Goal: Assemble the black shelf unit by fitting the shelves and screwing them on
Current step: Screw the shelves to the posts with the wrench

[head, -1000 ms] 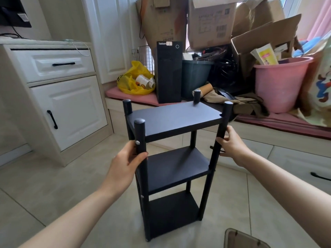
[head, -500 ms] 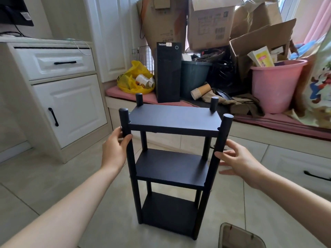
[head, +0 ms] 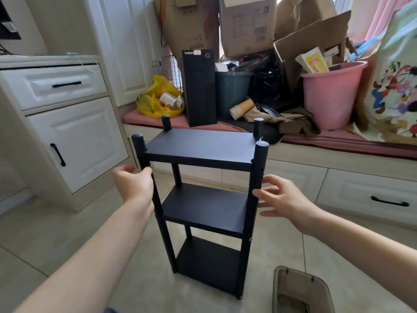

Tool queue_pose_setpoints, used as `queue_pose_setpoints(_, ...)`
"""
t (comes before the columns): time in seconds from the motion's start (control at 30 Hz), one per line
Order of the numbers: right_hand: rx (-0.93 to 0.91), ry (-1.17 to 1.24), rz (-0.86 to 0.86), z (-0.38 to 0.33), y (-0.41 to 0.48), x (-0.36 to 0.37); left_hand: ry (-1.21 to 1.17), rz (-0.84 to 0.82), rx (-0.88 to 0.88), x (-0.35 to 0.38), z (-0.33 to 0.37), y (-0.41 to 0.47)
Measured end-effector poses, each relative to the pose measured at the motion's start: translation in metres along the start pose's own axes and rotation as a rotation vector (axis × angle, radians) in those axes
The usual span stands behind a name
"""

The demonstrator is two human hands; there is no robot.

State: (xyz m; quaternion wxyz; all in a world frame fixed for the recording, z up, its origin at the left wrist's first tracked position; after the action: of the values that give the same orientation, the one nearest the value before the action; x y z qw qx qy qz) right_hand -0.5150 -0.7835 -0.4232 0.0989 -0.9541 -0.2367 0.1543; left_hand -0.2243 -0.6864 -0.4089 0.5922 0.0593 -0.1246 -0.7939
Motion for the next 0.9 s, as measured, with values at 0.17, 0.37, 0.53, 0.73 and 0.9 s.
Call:
queue_pose_setpoints(0.17, -0.036, -0.039, 0.0, 0.002, -0.009, 0.003, -0.263, -0.394, -0.433, 0.021, 0.009, -0.044)
queue_pose_setpoints(0.37, -0.097, -0.137, 0.031, -0.006, -0.018, -0.003, -0.497, -0.866, -0.413, 0.051, 0.009, -0.088)
queue_pose_setpoints(0.53, -0.175, -0.142, 0.075, -0.017, -0.026, -0.013, -0.63, -1.066, -0.331, 0.064, 0.013, -0.097)
queue_pose_setpoints(0.73, -0.394, -0.155, 0.176, -0.027, -0.037, -0.024, -0.767, -1.121, -0.344, 0.074, 0.014, -0.101)
queue_pose_setpoints(0.9, -0.482, -0.248, 0.175, -0.049, -0.032, -0.024, -0.762, -1.182, -0.26, 0.077, 0.017, -0.104)
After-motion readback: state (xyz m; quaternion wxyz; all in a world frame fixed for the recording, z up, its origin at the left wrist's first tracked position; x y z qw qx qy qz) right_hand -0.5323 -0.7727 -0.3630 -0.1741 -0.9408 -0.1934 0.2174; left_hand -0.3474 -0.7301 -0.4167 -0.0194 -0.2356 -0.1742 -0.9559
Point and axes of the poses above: each hand's wrist, its own y-axis towards the middle knuckle, its own x-axis out of the palm, z = x × y, the point moved 1 cm from there along y, towards the middle knuckle, and after that the axes turned 13 degrees about x, right-handed, at the moved point
